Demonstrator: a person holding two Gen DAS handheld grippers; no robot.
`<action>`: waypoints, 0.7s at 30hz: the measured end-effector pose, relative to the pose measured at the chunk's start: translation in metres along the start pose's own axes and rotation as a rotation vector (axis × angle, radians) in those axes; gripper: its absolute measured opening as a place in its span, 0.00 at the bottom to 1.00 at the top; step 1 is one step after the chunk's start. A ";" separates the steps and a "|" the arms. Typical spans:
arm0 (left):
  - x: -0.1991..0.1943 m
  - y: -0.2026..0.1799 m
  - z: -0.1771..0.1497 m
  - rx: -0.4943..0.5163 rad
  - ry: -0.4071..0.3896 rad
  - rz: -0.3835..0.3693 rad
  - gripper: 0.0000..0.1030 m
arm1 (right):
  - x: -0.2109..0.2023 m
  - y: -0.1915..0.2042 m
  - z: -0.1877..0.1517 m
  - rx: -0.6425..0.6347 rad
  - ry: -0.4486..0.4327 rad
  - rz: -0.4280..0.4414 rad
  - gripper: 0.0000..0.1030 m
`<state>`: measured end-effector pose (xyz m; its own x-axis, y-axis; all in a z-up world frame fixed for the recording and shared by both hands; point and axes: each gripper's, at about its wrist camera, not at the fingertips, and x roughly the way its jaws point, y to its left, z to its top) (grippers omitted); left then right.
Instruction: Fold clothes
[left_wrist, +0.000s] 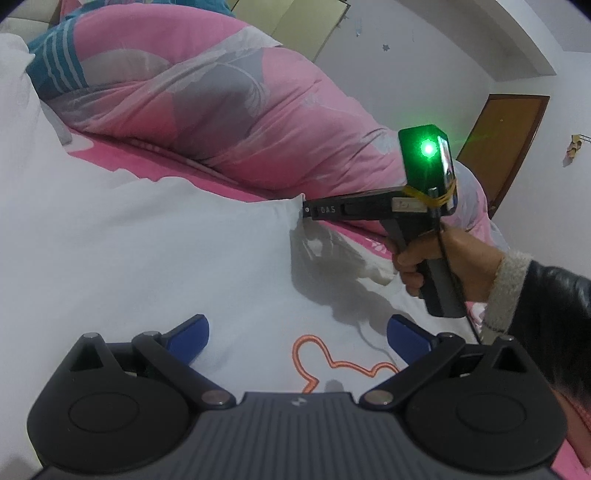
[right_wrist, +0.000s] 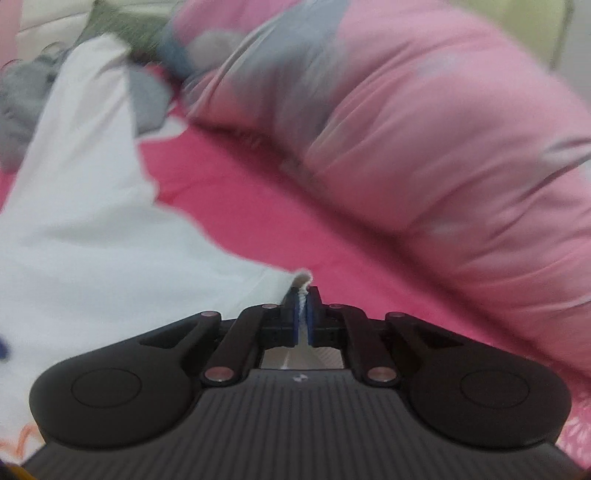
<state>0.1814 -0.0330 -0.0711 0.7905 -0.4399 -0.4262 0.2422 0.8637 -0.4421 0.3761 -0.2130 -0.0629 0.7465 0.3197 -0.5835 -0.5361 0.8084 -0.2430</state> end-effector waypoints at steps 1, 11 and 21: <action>0.001 0.000 0.000 -0.001 0.002 0.002 1.00 | 0.004 0.002 -0.001 -0.011 -0.004 -0.015 0.02; 0.005 0.005 -0.002 -0.015 0.026 0.005 1.00 | 0.034 -0.035 -0.003 0.156 0.055 -0.059 0.59; 0.008 0.008 -0.002 -0.031 0.034 0.000 1.00 | 0.001 -0.073 0.007 0.267 0.189 -0.055 0.85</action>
<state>0.1884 -0.0302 -0.0799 0.7706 -0.4487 -0.4526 0.2246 0.8558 -0.4661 0.4184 -0.2680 -0.0401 0.6716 0.1950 -0.7148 -0.3561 0.9310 -0.0807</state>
